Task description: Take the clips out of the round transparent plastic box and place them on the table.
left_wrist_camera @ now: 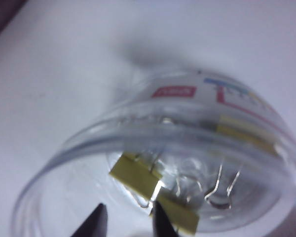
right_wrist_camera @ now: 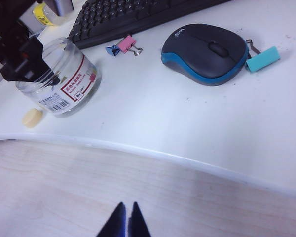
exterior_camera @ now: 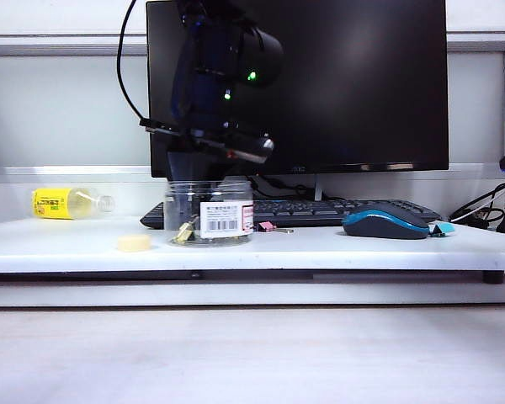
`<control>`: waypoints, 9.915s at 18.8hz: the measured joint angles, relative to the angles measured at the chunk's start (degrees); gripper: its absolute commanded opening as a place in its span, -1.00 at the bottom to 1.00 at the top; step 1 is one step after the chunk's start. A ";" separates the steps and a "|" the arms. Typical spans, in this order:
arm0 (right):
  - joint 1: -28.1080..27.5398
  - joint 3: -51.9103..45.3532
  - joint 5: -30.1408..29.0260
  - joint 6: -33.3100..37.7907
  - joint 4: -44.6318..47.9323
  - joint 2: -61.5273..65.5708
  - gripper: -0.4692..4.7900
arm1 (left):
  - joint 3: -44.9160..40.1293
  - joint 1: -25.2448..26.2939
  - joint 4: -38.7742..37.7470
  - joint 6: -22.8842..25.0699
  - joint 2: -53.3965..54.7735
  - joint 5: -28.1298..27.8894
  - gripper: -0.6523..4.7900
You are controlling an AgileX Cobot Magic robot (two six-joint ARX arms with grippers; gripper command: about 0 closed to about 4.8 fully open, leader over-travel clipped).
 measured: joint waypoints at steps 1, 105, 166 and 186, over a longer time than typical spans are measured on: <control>0.00 0.00 0.00 0.00 0.00 0.00 -0.74 | 0.00 0.02 -0.13 -0.24 0.20 -0.11 -0.28; 0.00 0.00 1.09 0.00 0.00 0.00 -0.74 | 0.09 -1.79 8.94 -1.03 -5.95 -0.83 -0.48; 0.00 0.00 -8.02 6.03 12.24 -0.09 -0.60 | 0.83 -1.79 21.94 -2.36 1.18 20.65 0.36; 0.00 0.00 -7.96 6.03 12.07 -0.02 -0.60 | 2.12 2.14 25.11 -11.21 1.29 32.39 0.36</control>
